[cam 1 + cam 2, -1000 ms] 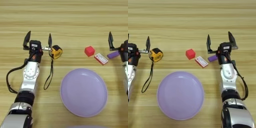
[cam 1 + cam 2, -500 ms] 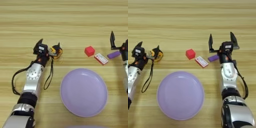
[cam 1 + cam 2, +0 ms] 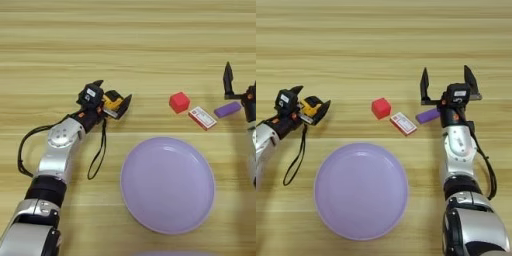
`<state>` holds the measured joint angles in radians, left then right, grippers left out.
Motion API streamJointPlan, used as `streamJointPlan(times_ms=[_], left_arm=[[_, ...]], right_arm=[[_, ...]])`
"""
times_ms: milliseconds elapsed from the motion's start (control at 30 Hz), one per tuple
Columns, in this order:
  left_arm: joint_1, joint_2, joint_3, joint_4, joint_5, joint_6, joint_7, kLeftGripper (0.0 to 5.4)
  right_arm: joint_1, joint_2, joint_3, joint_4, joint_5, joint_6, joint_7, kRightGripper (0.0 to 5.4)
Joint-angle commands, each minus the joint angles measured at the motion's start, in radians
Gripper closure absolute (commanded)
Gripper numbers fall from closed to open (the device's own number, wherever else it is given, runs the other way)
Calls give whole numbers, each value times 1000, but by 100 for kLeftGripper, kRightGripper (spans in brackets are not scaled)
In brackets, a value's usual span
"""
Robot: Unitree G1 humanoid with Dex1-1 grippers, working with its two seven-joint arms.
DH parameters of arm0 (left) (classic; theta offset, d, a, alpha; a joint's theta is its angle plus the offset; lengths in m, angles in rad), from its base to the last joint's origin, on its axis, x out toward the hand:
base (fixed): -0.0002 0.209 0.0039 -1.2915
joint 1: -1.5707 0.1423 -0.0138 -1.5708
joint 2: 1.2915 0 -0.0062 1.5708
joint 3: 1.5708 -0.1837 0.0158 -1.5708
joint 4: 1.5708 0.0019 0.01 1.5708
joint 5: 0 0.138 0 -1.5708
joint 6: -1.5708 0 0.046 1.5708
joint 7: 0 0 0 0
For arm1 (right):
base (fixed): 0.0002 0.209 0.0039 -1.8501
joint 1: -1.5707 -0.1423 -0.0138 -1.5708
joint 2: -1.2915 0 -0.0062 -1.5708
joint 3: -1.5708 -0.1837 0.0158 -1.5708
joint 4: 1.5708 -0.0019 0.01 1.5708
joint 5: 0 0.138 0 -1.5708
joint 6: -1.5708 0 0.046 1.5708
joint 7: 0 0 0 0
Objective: Move the objects on the table
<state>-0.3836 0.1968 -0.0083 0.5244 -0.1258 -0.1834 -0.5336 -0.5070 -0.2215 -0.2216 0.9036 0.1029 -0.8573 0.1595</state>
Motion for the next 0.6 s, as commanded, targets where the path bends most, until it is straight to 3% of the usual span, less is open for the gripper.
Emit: streamJointPlan(times_ms=[33,300,600], left_arm=[[-29,27,-12,28,6,42,-41,0],[-73,40,5,102,17,72,-23,0],[-85,33,6,154,34,52,20,0]], right_arm=[[-20,1,4,7,-1,15,-2,3],[-18,3,5,6,1,16,0,3],[-15,3,8,5,1,14,2,3]])
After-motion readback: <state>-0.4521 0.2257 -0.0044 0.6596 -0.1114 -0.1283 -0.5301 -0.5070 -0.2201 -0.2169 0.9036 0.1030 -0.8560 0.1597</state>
